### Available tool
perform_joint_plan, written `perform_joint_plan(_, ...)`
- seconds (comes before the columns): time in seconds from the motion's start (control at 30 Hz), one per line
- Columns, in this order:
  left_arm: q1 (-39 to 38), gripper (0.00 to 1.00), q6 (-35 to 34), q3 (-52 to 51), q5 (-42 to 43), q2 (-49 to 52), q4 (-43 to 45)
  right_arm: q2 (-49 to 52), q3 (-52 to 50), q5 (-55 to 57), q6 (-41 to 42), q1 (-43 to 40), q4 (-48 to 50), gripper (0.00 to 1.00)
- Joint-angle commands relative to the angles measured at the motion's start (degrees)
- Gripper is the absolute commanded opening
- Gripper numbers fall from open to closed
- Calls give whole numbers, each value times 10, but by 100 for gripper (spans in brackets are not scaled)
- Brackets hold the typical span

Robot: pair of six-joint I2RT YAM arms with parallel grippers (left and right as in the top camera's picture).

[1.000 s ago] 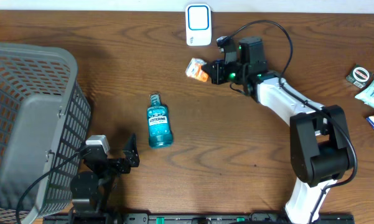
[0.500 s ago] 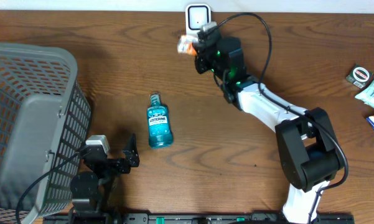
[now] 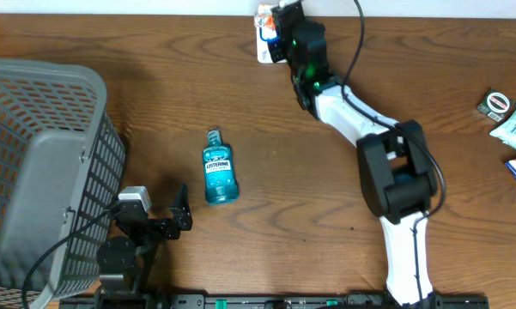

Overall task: Scan the item barcode
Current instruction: 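Lift the tissue pack and hold it under the scanner, then carry the tissue pack to the right table edge and release it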

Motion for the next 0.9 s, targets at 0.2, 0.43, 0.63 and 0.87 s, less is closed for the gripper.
perform_joint_plan(0.2, 3, 98, 3, -8, 7, 0, -14, 62, 107, 109, -7, -5, -72, 1)
perform_joint_plan(0.43, 3, 98, 3, -8, 7, 0, -14, -11, 107, 265, -7, -35, -217, 1)
perform_joint_plan(0.63, 3, 98, 3, -8, 7, 0, -14, -73, 107, 364, -7, -105, -387, 1)
perform_joint_plan(0.87, 3, 98, 3, -8, 7, 0, -15, -88, 104, 396, 35, -227, -591, 1)
